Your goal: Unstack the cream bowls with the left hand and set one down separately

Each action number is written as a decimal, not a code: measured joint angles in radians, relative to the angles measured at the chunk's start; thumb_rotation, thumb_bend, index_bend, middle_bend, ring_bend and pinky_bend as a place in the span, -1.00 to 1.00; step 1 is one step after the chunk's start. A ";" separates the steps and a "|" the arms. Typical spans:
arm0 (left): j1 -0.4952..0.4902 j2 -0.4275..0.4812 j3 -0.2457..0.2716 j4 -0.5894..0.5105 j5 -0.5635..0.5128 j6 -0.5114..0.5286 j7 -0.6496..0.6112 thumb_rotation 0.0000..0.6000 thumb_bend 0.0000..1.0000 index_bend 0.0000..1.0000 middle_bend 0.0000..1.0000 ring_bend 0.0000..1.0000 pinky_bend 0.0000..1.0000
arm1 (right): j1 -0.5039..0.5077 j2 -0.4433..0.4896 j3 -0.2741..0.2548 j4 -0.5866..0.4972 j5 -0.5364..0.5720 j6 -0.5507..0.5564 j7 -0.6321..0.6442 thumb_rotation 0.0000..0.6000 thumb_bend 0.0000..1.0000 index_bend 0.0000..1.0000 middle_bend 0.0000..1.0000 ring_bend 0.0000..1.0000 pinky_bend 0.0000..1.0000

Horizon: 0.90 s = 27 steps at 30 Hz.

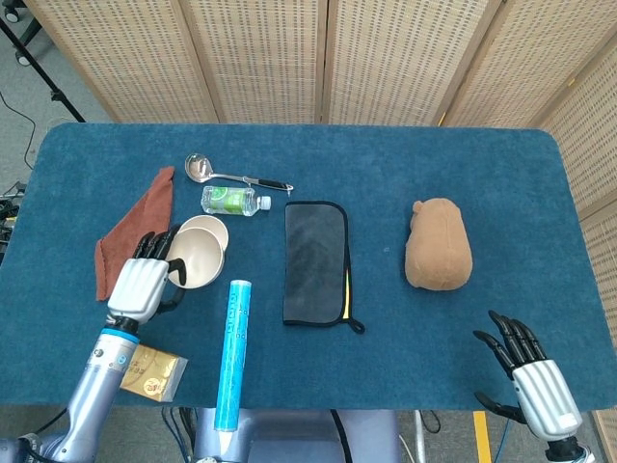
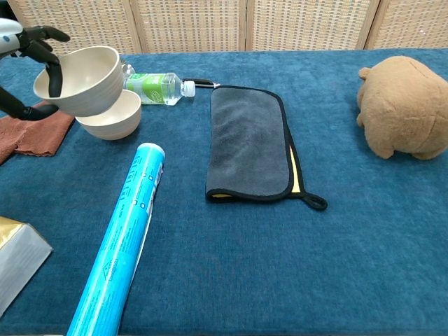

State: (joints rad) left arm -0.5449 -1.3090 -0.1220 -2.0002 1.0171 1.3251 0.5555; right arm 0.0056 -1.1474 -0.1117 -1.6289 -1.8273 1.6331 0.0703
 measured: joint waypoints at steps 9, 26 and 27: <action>0.058 0.028 0.057 -0.038 0.056 0.031 -0.025 1.00 -0.26 0.30 -0.95 -0.83 -0.90 | -0.025 0.008 -0.018 0.001 -0.036 0.038 -0.005 1.00 -1.00 -0.68 -1.00 -1.00 -0.87; 0.120 0.041 0.115 -0.027 0.101 0.030 -0.044 1.00 -0.26 0.30 -0.94 -0.83 -0.90 | -0.029 0.011 -0.016 0.004 -0.043 0.041 0.005 1.00 -1.00 -0.68 -1.00 -1.00 -0.87; 0.124 0.039 0.117 -0.023 0.103 0.029 -0.047 1.00 -0.26 0.30 -0.94 -0.83 -0.90 | -0.029 0.011 -0.015 0.004 -0.043 0.041 0.004 1.00 -1.00 -0.68 -1.00 -1.00 -0.87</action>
State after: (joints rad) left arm -0.4210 -1.2695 -0.0048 -2.0228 1.1203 1.3545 0.5089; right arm -0.0230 -1.1363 -0.1272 -1.6248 -1.8706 1.6737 0.0746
